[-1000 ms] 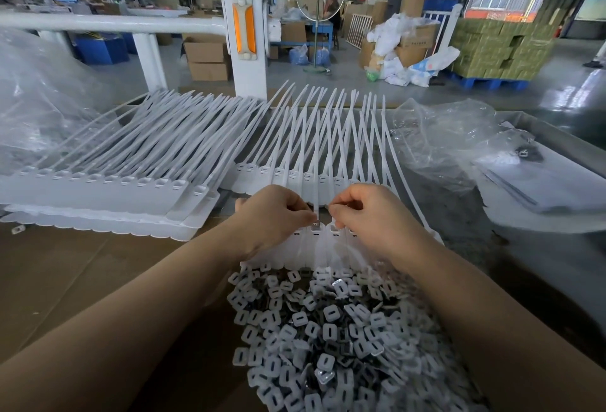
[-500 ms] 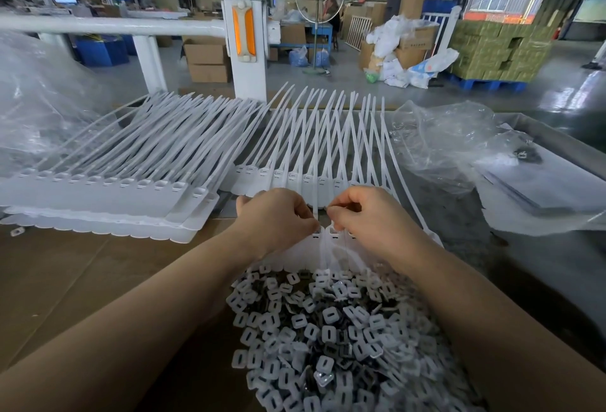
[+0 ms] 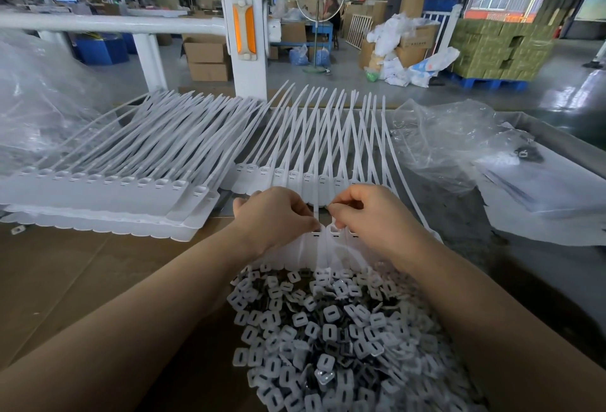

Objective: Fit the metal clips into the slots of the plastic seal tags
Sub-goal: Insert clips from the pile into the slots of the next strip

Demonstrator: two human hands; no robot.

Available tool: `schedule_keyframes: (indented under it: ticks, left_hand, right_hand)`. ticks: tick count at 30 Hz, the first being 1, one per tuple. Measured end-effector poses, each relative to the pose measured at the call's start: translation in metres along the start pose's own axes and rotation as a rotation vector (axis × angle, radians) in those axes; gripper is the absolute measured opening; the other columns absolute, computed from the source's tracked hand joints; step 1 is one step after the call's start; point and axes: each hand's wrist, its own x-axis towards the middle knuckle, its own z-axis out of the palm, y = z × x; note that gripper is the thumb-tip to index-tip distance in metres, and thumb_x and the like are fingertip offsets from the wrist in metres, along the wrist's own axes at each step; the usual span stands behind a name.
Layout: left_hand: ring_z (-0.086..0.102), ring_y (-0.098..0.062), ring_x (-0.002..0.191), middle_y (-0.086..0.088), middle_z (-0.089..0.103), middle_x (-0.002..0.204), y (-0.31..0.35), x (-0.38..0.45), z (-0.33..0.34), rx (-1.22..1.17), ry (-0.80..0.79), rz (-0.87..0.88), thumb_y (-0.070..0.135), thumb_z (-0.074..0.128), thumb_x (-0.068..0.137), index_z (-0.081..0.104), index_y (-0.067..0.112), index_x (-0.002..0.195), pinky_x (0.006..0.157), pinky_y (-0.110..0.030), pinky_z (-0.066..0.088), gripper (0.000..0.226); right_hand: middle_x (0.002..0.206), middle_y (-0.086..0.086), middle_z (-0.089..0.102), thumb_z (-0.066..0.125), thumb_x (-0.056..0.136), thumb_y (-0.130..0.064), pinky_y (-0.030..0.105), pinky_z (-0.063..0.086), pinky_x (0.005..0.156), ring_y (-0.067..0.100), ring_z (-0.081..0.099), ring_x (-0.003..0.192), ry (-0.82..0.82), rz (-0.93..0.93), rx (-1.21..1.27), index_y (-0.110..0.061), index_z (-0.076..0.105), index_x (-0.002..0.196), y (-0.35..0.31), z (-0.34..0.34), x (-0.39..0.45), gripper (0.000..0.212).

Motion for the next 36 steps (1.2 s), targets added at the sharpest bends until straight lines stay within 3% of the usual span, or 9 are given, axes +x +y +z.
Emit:
schedule_keyframes:
  ticks: [12, 17, 23, 26, 29, 33, 36]
  left_hand:
    - [0.060, -0.011, 0.085, 0.011, 0.067, 0.072, -0.001, 0.002, -0.001, -0.024, -0.041, -0.009, 0.052, 0.072, 0.080, 0.067, 0.027, 0.072, 0.096, -0.041, 0.021, 0.026]
    - [0.061, -0.007, 0.081, 0.011, 0.069, 0.072, -0.002, 0.003, -0.002, -0.030, -0.041, -0.003, 0.051, 0.071, 0.082, 0.069, 0.028, 0.074, 0.098, -0.042, 0.019, 0.025]
    - [0.061, -0.008, 0.079, 0.009, 0.071, 0.074, -0.003, 0.002, -0.004, -0.048, -0.053, 0.015, 0.048, 0.068, 0.086, 0.069, 0.028, 0.073, 0.093, -0.040, 0.019, 0.024]
    - [0.060, -0.008, 0.080, 0.010, 0.071, 0.074, -0.003, 0.002, -0.004, -0.045, -0.049, 0.019, 0.048, 0.071, 0.083, 0.071, 0.027, 0.074, 0.092, -0.039, 0.019, 0.023]
    - [0.060, -0.009, 0.081, 0.009, 0.070, 0.073, -0.003, 0.001, -0.003, -0.056, -0.037, 0.024, 0.048, 0.071, 0.082, 0.071, 0.026, 0.075, 0.092, -0.040, 0.019, 0.023]
    - [0.060, -0.008, 0.082, 0.012, 0.069, 0.073, -0.005, -0.001, -0.005, -0.080, -0.040, 0.039, 0.049, 0.071, 0.082, 0.070, 0.028, 0.076, 0.097, -0.042, 0.020, 0.021]
    - [0.059, -0.006, 0.078, 0.014, 0.067, 0.069, -0.005, -0.001, -0.007, -0.069, -0.032, 0.051, 0.050, 0.071, 0.082, 0.069, 0.030, 0.076, 0.100, -0.043, 0.024, 0.021]
  right_hand:
    - [0.077, -0.010, 0.071, 0.061, 0.095, -0.029, 0.033, 0.057, 0.071, 0.021, 0.070, 0.080, 0.003, 0.004, -0.002, -0.027, 0.069, 0.096, 0.000, 0.000, 0.000, 0.008]
    - [0.076, -0.011, 0.071, 0.062, 0.095, -0.031, 0.026, 0.056, 0.066, 0.019, 0.070, 0.078, 0.011, 0.003, -0.003, -0.029, 0.069, 0.095, 0.000, 0.000, 0.000, 0.008]
    - [0.078, -0.008, 0.072, 0.061, 0.095, -0.027, 0.036, 0.058, 0.077, 0.022, 0.070, 0.081, 0.009, 0.008, 0.042, -0.027, 0.070, 0.096, 0.000, -0.002, 0.001, 0.009]
    - [0.076, -0.010, 0.072, 0.064, 0.094, -0.028, 0.028, 0.056, 0.069, 0.009, 0.069, 0.077, -0.002, -0.002, 0.059, -0.030, 0.070, 0.092, -0.001, -0.004, 0.001, 0.007]
    - [0.079, -0.016, 0.072, 0.070, 0.090, -0.030, 0.017, 0.048, 0.070, -0.005, 0.065, 0.076, -0.149, -0.068, 0.020, -0.032, 0.072, 0.087, -0.005, -0.010, -0.001, 0.005]
    - [0.079, -0.023, 0.070, 0.076, 0.083, -0.029, 0.010, 0.048, 0.060, -0.010, 0.064, 0.070, -0.540, -0.150, -0.117, -0.034, 0.073, 0.082, -0.012, -0.019, -0.009, 0.006]
    - [0.078, -0.022, 0.068, 0.079, 0.081, -0.031, 0.007, 0.044, 0.061, -0.010, 0.060, 0.067, -0.622, -0.174, -0.119, -0.037, 0.076, 0.088, -0.012, -0.023, -0.009, 0.009]
